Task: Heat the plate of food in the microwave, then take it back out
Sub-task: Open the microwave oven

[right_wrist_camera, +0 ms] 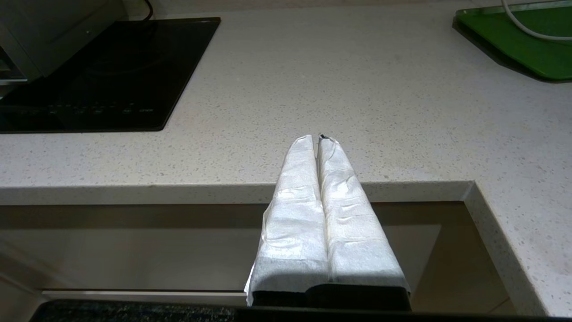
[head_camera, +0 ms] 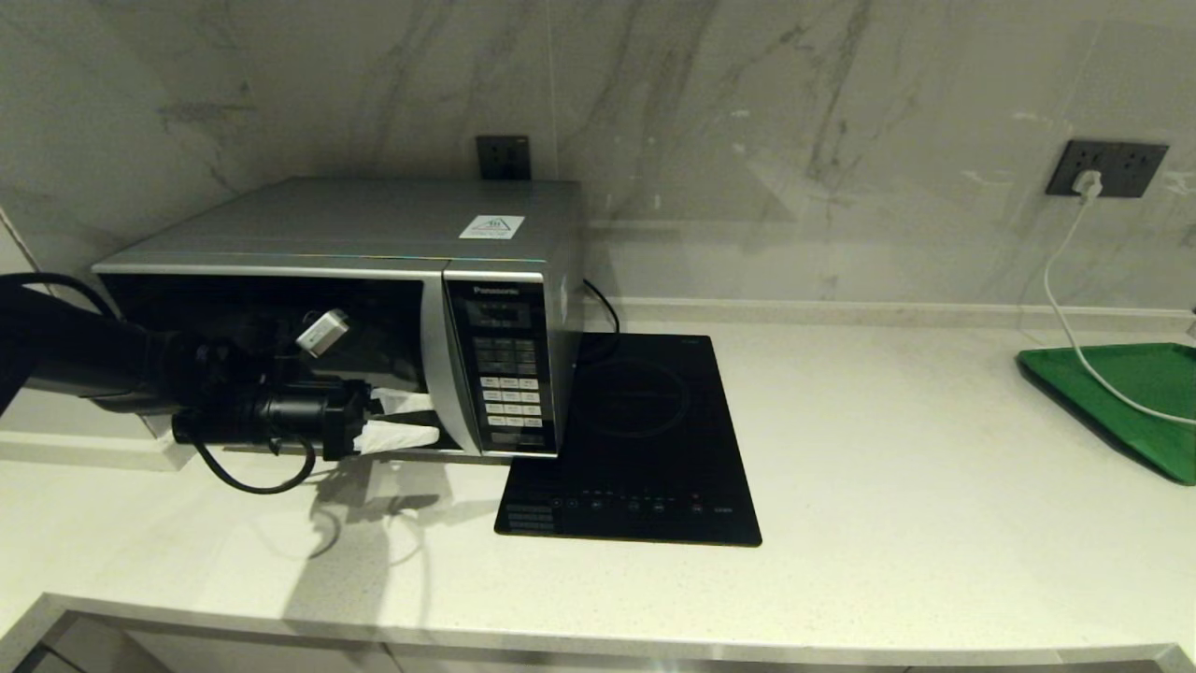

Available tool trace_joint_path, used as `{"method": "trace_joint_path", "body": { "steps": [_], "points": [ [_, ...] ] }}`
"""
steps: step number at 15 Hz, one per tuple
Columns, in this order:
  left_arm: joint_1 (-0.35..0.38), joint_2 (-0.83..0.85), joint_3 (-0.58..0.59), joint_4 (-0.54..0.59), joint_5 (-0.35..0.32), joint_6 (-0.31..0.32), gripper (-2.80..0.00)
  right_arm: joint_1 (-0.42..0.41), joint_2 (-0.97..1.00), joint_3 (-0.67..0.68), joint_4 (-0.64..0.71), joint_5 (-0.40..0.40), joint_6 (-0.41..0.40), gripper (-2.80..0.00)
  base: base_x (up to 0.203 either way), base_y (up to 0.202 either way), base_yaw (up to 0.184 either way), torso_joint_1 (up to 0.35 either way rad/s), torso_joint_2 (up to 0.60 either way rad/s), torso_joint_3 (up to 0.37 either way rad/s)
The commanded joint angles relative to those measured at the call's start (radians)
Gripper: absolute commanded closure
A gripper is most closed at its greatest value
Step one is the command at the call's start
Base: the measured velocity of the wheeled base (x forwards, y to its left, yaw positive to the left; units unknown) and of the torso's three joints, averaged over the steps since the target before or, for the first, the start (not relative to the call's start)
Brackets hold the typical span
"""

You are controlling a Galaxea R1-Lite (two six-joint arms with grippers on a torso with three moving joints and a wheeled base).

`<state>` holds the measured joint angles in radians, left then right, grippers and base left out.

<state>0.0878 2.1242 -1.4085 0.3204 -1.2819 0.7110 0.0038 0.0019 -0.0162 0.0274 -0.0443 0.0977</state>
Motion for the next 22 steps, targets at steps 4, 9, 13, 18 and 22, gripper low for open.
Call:
{"method": "trace_joint_path", "body": {
  "steps": [4, 9, 13, 18, 22],
  "points": [
    [-0.019, 0.011, -0.01, 0.002, -0.034, 0.005, -2.8, 0.001, 0.0, -0.001, 0.0, 0.0, 0.001, 0.0, 0.0, 0.0, 0.0, 0.0, 0.0, 0.0],
    [-0.023, 0.013, -0.012, 0.007, -0.042, 0.004, -2.8, 0.001, 0.0, -0.001, 0.0, 0.0, 0.001, 0.0, 0.0, 0.0, 0.0, 0.0, 0.0, 0.0],
    [-0.023, -0.014, -0.004, 0.103, -0.092, 0.003, -2.8, 0.001, 0.0, 0.0, 0.0, 0.0, 0.001, 0.0, 0.0, 0.0, 0.0, 0.0, 0.0, 0.0],
    [-0.018, -0.047, 0.026, 0.252, -0.109, 0.011, -2.8, 0.001, 0.0, 0.001, 0.0, 0.0, 0.001, 0.0, 0.0, 0.0, 0.0, 0.0, 0.0, 0.0],
    [0.035, -0.048, 0.069, 0.244, -0.097, 0.027, -2.8, 0.001, 0.0, 0.0, 0.0, 0.0, 0.001, 0.0, 0.0, 0.0, 0.0, 0.0, 0.0, 0.0]
  ]
}}
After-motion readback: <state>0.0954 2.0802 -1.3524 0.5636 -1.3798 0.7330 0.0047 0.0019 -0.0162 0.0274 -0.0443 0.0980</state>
